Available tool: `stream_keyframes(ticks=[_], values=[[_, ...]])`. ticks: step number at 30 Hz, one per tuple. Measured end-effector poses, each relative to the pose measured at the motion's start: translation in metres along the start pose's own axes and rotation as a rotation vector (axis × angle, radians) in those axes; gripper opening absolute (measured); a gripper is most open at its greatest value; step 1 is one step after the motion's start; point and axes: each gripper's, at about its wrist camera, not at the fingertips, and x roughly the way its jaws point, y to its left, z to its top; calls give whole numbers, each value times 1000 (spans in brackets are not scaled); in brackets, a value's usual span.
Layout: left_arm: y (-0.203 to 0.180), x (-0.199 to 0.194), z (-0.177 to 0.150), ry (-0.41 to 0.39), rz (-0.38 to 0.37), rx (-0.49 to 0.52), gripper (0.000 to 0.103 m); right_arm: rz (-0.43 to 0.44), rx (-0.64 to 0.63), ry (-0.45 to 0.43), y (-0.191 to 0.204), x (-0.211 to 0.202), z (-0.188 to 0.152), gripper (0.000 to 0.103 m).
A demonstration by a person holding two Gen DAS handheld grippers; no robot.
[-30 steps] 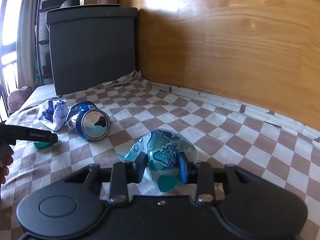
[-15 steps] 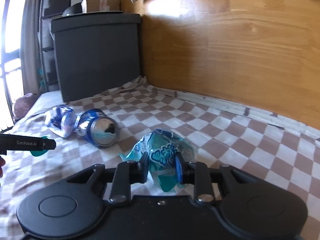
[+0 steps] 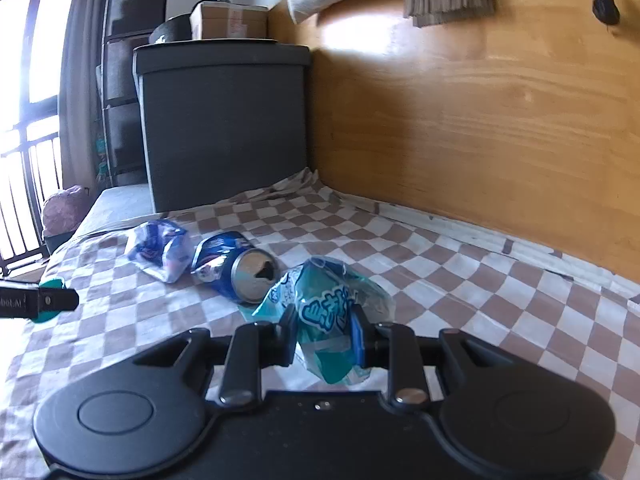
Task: Collect trash
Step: 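Carry the light blue wrapper and teal cap over the wastebasket with both tools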
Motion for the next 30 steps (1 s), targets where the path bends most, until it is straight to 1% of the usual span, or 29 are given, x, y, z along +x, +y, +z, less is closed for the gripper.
stream_keyframes(ticks=[8, 14, 20, 30], values=[[27, -28, -1, -20, 28, -19, 50, 75, -31, 22, 48, -21, 5, 27], [53, -48, -9, -14, 42, -41, 50, 105, -39, 40, 81, -34, 9, 27], [89, -68, -20, -12, 64, -83, 50, 130, -88, 59, 119, -42, 13, 27], [154, -101, -32, -25, 123, -145, 50, 159, -162, 76, 191, -48, 21, 27]])
